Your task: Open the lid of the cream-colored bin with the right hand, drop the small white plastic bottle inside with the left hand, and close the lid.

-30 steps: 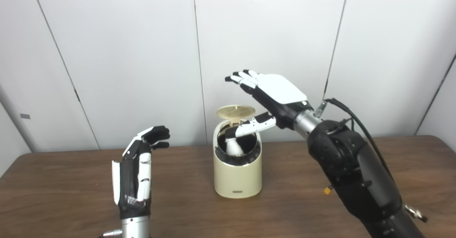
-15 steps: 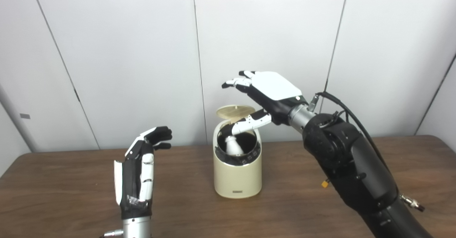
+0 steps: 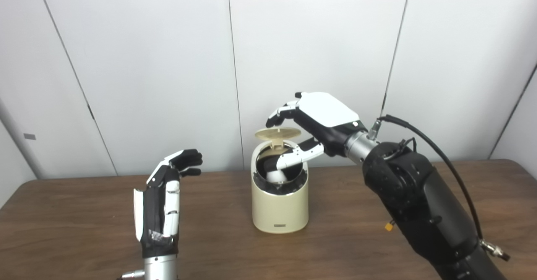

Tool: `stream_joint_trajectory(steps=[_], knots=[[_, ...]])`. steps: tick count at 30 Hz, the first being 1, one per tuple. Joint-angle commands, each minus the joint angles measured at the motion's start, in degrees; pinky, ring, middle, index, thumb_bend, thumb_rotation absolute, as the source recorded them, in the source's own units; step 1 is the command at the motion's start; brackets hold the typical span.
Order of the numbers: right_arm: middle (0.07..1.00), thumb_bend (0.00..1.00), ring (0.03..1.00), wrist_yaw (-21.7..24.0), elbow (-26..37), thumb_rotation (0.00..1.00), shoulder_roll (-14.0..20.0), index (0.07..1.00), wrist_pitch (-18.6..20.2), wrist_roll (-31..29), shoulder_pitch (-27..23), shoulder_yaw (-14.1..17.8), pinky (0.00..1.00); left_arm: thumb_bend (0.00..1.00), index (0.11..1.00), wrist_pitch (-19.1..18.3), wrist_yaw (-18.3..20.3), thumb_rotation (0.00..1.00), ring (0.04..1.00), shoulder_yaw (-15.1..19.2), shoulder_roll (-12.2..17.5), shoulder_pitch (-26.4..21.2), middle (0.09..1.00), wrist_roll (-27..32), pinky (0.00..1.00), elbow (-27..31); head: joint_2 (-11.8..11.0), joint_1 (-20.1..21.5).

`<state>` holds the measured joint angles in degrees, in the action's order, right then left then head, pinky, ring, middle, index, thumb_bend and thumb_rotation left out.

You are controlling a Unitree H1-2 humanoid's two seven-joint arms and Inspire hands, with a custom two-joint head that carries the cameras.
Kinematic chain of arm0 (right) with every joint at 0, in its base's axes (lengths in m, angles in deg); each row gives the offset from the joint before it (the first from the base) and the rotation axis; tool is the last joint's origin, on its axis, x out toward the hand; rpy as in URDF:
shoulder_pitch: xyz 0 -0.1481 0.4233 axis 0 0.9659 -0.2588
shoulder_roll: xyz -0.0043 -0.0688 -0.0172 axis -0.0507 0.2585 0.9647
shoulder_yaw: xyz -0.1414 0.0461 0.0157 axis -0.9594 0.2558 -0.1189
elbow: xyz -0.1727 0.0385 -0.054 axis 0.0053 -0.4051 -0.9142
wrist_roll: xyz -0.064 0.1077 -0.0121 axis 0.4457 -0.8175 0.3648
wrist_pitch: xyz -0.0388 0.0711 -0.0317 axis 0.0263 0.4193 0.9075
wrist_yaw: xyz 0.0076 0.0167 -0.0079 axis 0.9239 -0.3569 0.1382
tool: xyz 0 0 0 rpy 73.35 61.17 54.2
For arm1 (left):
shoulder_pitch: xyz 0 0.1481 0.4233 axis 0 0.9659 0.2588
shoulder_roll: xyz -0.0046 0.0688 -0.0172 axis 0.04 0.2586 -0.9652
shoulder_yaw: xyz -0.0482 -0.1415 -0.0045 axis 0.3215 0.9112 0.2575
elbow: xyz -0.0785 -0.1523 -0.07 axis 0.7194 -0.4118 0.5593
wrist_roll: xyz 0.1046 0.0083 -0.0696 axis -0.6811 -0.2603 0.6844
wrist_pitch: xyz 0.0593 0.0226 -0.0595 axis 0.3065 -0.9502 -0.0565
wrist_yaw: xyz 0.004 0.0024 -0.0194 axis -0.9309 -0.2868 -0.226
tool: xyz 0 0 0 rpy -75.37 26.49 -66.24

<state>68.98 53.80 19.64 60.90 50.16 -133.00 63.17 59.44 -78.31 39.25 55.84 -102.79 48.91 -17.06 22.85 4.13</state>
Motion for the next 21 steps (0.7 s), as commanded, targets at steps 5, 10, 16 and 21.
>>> stream_joint_trajectory(steps=[5, 10, 16, 21], knots=[[0.709, 0.99, 0.829, -0.46, 3.17, 0.9, 0.31, 0.682, 0.54, 1.04, -1.39, 0.78, 0.92, 0.32, 0.671, 0.91, 0.57, 0.87, 0.667, 0.39, -0.4, -1.44, 0.672, 0.55, 0.6, 2.45, 0.38, -0.05], [0.72, 0.97, 0.825, 0.82, 3.71, 0.89, -0.1, 0.684, 2.06, 0.84, -1.03, 0.68, 0.94, 0.33, 0.669, 0.76, 0.93, 0.87, 0.668, 0.62, -0.31, -1.39, 0.671, 1.25, 0.6, 2.61, 0.66, -0.1], [0.718, 0.96, 0.822, 0.06, 3.53, 0.89, -0.12, 0.686, 1.58, 0.44, 0.12, 0.77, 0.95, 0.33, 0.668, 0.27, 1.32, 0.87, 0.672, 1.17, -0.47, -1.21, 0.673, 1.7, 0.61, 3.25, 1.18, -0.18], [0.714, 0.95, 0.819, -0.84, 3.66, 0.85, -0.49, 0.69, 1.69, -0.25, 1.66, 1.4, 0.91, 0.35, 0.665, -0.33, 1.9, 0.85, 0.672, 1.52, -0.63, -0.86, 0.673, 2.37, 0.61, 4.18, 1.67, -0.25]])
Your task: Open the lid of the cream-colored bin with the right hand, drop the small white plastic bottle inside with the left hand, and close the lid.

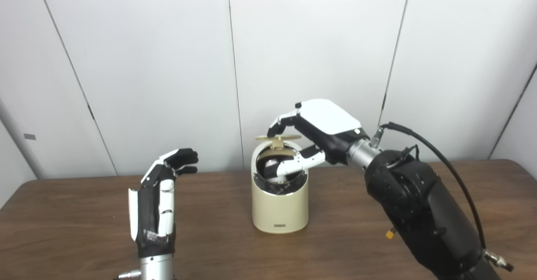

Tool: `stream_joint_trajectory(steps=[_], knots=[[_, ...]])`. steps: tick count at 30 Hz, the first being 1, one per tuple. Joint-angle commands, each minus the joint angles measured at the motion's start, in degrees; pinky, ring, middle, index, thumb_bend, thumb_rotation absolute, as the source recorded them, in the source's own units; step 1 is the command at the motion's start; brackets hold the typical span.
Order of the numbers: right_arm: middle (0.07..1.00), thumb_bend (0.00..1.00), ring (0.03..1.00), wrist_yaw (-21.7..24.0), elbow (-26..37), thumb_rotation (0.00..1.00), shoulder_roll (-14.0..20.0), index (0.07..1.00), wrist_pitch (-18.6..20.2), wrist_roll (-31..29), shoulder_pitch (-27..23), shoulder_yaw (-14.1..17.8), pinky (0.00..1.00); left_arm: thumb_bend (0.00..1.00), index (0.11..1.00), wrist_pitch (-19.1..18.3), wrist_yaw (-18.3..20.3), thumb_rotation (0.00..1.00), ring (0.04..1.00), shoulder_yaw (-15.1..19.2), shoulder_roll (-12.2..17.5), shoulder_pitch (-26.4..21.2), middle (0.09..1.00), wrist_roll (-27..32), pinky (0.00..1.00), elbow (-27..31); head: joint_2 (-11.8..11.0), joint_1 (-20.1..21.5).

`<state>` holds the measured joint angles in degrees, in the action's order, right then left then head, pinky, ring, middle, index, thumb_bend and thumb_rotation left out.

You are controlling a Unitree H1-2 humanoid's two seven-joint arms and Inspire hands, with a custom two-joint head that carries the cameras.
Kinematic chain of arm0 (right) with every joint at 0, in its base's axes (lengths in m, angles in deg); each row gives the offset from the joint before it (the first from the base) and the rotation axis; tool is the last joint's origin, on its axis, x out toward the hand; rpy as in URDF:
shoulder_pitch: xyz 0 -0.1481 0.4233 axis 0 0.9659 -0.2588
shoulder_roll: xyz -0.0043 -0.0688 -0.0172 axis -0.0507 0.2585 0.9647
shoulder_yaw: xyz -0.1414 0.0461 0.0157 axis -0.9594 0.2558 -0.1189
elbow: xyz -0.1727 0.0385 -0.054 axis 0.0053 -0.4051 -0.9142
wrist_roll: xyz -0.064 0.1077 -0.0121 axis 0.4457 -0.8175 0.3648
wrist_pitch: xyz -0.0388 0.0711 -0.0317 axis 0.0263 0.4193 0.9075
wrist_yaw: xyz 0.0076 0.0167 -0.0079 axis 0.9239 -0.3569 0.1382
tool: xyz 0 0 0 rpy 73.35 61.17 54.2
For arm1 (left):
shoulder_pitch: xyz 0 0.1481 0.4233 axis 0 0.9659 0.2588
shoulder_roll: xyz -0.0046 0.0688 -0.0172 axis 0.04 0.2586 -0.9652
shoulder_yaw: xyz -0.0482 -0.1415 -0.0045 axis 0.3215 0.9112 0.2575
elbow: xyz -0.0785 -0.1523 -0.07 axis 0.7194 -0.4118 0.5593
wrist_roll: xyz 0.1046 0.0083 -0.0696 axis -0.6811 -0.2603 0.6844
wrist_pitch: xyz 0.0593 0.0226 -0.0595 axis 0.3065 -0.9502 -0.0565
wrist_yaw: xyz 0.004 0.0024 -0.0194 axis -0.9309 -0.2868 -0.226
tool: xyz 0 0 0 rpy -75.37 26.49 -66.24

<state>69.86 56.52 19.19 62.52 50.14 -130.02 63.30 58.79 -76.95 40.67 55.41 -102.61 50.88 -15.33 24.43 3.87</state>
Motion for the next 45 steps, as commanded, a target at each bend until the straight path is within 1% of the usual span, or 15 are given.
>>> stream_joint_trajectory(steps=[1, 5, 9, 14, 20, 22, 24, 29, 32, 35, 39, 43, 45], knots=[[0.714, 0.96, 0.817, -2.08, 0.79, 0.85, -0.08, 0.691, 0.05, -0.28, -0.87, 1.4, 0.9, 0.34, 0.665, 0.29, 0.64, 0.85, 0.671, 0.13, -0.16, -0.97, 0.672, 0.37, 0.6, 2.59, 0.28, 0.02], [0.717, 0.97, 0.817, -2.79, 0.67, 0.86, -0.14, 0.7, 0.28, -0.26, 0.39, 1.62, 0.87, 0.35, 0.666, -0.17, 1.12, 0.85, 0.671, 0.22, -0.13, -0.66, 0.672, 0.87, 0.6, 3.37, 0.72, 0.02], [0.727, 0.96, 0.824, -3.44, 0.38, 0.86, -0.41, 0.714, 1.1, 0.04, 1.89, 1.8, 0.9, 0.35, 0.667, -0.13, 1.47, 0.84, 0.671, 0.31, -0.03, -0.63, 0.672, 1.25, 0.61, 3.46, 0.95, 0.06], [0.722, 0.95, 0.808, -4.54, -0.42, 0.85, -0.61, 0.709, 0.54, 0.22, 3.3, 2.09, 0.88, 0.35, 0.664, -0.82, 1.66, 0.84, 0.666, 0.34, -0.13, -0.55, 0.667, 1.5, 0.6, 3.88, 1.12, 0.12], [0.737, 0.93, 0.812, -4.25, -0.35, 0.82, -0.92, 0.721, 0.91, 0.29, 4.42, 2.07, 0.92, 0.35, 0.665, -1.01, 1.89, 0.84, 0.667, 0.24, -0.12, -0.41, 0.668, 1.57, 0.61, 4.13, 1.38, 0.21], [0.74, 0.93, 0.812, -4.28, -0.41, 0.82, -0.86, 0.725, 0.81, 0.73, 4.74, 1.8, 0.91, 0.35, 0.666, -1.03, 1.96, 0.84, 0.668, 0.23, -0.12, -0.35, 0.669, 1.52, 0.61, 4.2, 1.49, 0.1], [0.73, 0.94, 0.796, -4.6, -0.45, 0.84, -0.77, 0.723, 0.5, 1.54, 5.09, 1.43, 0.85, 0.35, 0.666, -1.14, 2.06, 0.84, 0.668, 0.24, -0.14, -0.29, 0.67, 1.32, 0.61, 4.34, 1.58, 0.09], [0.733, 0.93, 0.791, -4.78, -0.32, 0.82, -0.93, 0.72, 0.72, 2.68, 5.5, 1.02, 0.81, 0.35, 0.665, -1.53, 2.31, 0.83, 0.666, 0.34, -0.31, -0.2, 0.667, 1.28, 0.61, 4.65, 1.67, 0.15], [0.728, 0.92, 0.787, -5.45, -0.6, 0.81, -0.95, 0.718, 0.2, 2.83, 5.67, 1.1, 0.79, 0.35, 0.662, -1.88, 2.45, 0.82, 0.665, 0.3, -0.48, -0.13, 0.666, 1.39, 0.6, 4.89, 1.78, 0.1], [0.724, 0.91, 0.788, -5.9, -0.7, 0.8, -1.04, 0.715, 0.36, 3.11, 5.83, 1.18, 0.78, 0.36, 0.663, -1.93, 2.5, 0.82, 0.665, 0.32, -0.58, -0.15, 0.666, 1.28, 0.6, 4.95, 1.85, 0.08], [0.719, 0.89, 0.796, -5.88, -0.35, 0.77, -1.05, 0.711, 0.47, 2.85, 6.22, 1.32, 0.8, 0.35, 0.665, -1.81, 2.47, 0.82, 0.663, 0.36, -0.69, -0.19, 0.666, 0.81, 0.6, 5.05, 2.09, -0.09], [0.731, 0.9, 0.816, -6.23, -0.43, 0.77, -1.27, 0.712, 0.02, 2.09, 7.06, 1.31, 0.88, 0.35, 0.668, -2.12, 2.53, 0.82, 0.666, 0.25, -0.78, -0.16, 0.668, 0.68, 0.61, 5.43, 2.27, -0.08], [0.741, 0.9, 0.818, -6.7, -0.17, 0.76, -1.38, 0.712, -0.45, 2.3, 7.64, 0.97, 0.91, 0.35, 0.67, -2.21, 2.6, 0.83, 0.669, 0.2, -0.73, -0.17, 0.67, 0.58, 0.61, 5.5, 2.31, -0.18]])
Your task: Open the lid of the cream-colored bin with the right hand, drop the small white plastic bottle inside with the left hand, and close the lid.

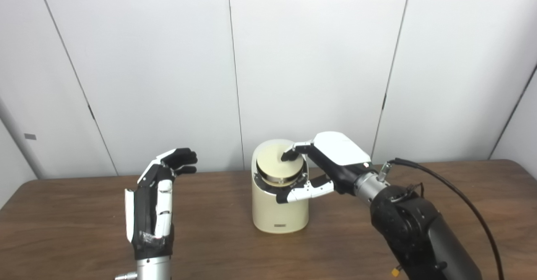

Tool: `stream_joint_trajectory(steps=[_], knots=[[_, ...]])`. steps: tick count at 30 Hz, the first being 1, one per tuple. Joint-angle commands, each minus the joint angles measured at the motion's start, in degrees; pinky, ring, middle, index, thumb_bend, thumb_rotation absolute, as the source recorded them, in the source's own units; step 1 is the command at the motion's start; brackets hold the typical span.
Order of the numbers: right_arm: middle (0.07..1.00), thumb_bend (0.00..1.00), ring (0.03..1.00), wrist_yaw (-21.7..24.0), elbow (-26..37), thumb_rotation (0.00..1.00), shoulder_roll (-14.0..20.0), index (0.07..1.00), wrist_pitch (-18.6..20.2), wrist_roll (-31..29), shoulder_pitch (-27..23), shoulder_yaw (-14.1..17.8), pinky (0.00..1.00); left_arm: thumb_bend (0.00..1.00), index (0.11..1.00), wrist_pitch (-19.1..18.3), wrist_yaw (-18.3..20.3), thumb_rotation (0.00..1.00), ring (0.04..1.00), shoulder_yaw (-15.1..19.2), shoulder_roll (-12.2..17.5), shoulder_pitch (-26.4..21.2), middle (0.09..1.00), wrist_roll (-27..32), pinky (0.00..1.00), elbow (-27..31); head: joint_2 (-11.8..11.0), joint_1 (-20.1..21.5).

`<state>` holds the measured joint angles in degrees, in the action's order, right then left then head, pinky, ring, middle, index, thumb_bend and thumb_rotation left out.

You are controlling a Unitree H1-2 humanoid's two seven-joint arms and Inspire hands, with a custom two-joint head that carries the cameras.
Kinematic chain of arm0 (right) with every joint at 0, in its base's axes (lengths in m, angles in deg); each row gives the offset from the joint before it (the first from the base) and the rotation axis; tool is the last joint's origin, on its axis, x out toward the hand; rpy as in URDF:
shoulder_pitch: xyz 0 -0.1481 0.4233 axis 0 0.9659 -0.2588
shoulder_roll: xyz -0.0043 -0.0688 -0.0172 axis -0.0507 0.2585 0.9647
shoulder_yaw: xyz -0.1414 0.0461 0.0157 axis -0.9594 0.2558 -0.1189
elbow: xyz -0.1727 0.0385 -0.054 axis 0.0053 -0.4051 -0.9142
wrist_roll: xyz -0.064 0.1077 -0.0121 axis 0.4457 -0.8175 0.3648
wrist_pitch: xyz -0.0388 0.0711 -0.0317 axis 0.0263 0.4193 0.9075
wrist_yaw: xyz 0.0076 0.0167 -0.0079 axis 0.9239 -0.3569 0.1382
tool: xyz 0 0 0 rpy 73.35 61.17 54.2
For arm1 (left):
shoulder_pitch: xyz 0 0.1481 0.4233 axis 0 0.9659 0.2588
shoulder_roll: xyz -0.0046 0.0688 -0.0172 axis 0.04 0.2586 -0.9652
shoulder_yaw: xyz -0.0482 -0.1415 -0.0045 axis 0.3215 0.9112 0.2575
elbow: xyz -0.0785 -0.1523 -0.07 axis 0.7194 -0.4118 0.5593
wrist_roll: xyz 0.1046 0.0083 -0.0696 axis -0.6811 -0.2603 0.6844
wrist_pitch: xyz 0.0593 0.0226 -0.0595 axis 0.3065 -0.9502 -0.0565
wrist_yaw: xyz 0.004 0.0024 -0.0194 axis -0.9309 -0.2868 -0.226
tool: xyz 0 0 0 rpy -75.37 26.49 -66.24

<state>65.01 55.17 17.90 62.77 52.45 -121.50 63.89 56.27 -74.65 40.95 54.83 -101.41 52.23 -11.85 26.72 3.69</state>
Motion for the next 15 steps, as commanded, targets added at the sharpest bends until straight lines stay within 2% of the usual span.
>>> stream_joint_trajectory(steps=[1, 9, 15], knots=[[0.749, 0.89, 0.82, -2.1, 1.31, 0.77, -0.13, 0.715, -1.05, 0.15, -0.51, 0.17, 0.92, 0.35, 0.672, 0.47, 0.35, 0.83, 0.671, -0.08, -0.09, -1.42, 0.673, -0.8, 0.61, 1.87, -0.05, -0.06], [0.74, 0.91, 0.803, -5.0, 0.77, 0.77, -0.2, 0.701, -3.16, 0.67, 0.92, -0.93, 0.89, 0.35, 0.669, 0.8, 0.14, 0.84, 0.67, 0.04, -0.19, -1.76, 0.672, -1.14, 0.61, 1.11, -0.49, 0.17], [0.74, 0.92, 0.811, -4.13, 1.41, 0.78, 0.0, 0.695, -3.04, 1.12, 1.19, -1.41, 0.89, 0.35, 0.668, 1.23, -0.12, 0.84, 0.67, -0.03, -0.46, -1.93, 0.672, -1.76, 0.61, 0.68, -0.86, -0.03]])
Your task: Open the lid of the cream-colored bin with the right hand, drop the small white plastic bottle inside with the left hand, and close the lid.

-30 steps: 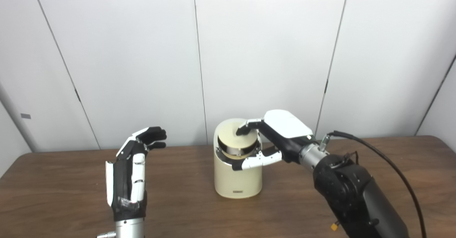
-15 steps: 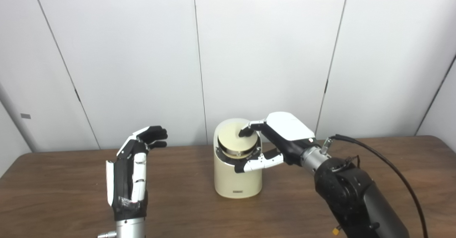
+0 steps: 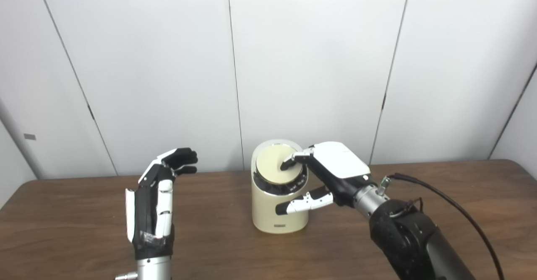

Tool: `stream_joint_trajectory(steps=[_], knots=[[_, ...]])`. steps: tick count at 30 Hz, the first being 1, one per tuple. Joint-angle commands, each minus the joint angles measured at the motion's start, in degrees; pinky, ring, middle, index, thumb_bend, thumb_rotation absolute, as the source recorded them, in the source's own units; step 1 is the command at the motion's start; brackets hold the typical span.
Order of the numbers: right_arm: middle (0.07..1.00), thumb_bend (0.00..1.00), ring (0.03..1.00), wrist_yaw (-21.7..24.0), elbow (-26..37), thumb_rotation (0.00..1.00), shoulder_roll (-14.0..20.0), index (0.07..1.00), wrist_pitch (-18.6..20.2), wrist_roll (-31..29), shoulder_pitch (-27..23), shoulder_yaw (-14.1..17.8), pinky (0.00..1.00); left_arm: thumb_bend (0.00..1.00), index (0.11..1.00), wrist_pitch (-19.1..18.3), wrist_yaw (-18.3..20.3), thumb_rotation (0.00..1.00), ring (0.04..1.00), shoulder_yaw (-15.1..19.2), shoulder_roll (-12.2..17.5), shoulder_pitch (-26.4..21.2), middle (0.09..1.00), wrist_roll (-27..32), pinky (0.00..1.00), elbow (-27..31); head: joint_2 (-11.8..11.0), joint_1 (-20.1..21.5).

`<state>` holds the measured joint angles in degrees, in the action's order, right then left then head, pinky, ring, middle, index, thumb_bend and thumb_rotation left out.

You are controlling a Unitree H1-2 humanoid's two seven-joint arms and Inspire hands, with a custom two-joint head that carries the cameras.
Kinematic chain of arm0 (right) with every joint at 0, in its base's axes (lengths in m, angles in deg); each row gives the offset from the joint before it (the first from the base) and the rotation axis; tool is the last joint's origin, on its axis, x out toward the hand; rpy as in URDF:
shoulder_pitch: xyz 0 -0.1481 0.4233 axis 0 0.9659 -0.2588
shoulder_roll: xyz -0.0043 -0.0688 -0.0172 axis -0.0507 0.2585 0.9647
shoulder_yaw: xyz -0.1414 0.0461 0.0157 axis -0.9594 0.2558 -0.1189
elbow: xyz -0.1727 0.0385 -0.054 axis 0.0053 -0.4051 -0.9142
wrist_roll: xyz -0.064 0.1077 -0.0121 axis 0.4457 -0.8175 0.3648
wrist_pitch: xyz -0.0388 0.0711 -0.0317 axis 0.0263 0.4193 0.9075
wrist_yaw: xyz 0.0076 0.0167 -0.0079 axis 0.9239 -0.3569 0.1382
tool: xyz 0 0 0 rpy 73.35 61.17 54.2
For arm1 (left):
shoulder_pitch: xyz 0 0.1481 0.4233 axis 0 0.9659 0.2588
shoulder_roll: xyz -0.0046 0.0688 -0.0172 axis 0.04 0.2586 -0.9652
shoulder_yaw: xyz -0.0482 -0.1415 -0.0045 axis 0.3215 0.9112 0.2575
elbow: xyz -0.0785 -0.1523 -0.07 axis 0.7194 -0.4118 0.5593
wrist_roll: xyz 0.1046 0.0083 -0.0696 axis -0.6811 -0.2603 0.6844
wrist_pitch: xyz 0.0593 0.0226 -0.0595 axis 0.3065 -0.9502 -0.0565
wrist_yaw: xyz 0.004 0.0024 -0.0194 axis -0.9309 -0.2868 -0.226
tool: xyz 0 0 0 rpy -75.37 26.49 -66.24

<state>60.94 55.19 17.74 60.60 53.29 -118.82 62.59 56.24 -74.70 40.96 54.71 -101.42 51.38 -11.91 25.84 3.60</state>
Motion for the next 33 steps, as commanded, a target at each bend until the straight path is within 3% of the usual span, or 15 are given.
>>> stream_joint_trajectory(steps=[1, 23, 29, 33], knots=[[0.741, 0.93, 0.814, 0.03, 1.49, 0.78, 0.17, 0.694, -0.87, 0.29, -1.42, -0.15, 0.9, 0.34, 0.668, 1.23, -0.11, 0.84, 0.67, -0.03, -0.43, -1.93, 0.672, -0.91, 0.61, 0.75, -0.01, 0.07], [0.718, 0.92, 0.805, -1.44, 0.95, 0.77, -0.11, 0.683, -2.31, 1.87, -0.94, -1.76, 0.89, 0.35, 0.668, 0.86, -0.19, 0.82, 0.671, 0.04, -0.94, -2.08, 0.674, -1.19, 0.61, 1.17, 0.03, -0.13], [0.742, 0.88, 0.802, -2.49, 2.51, 0.84, 0.84, 0.707, -4.54, 11.96, -0.02, -6.81, 0.89, 0.35, 0.669, 0.99, -0.26, 0.82, 0.67, 0.02, -1.1, -2.26, 0.674, -1.46, 0.61, 0.94, -0.16, -0.09], [0.764, 0.84, 0.826, -5.05, 2.02, 0.85, 0.35, 0.723, -5.53, 17.21, 1.56, -8.62, 0.95, 0.33, 0.669, 1.28, -0.34, 0.83, 0.67, -0.02, -1.18, -2.33, 0.674, -1.93, 0.61, 0.8, -0.29, -0.26]])
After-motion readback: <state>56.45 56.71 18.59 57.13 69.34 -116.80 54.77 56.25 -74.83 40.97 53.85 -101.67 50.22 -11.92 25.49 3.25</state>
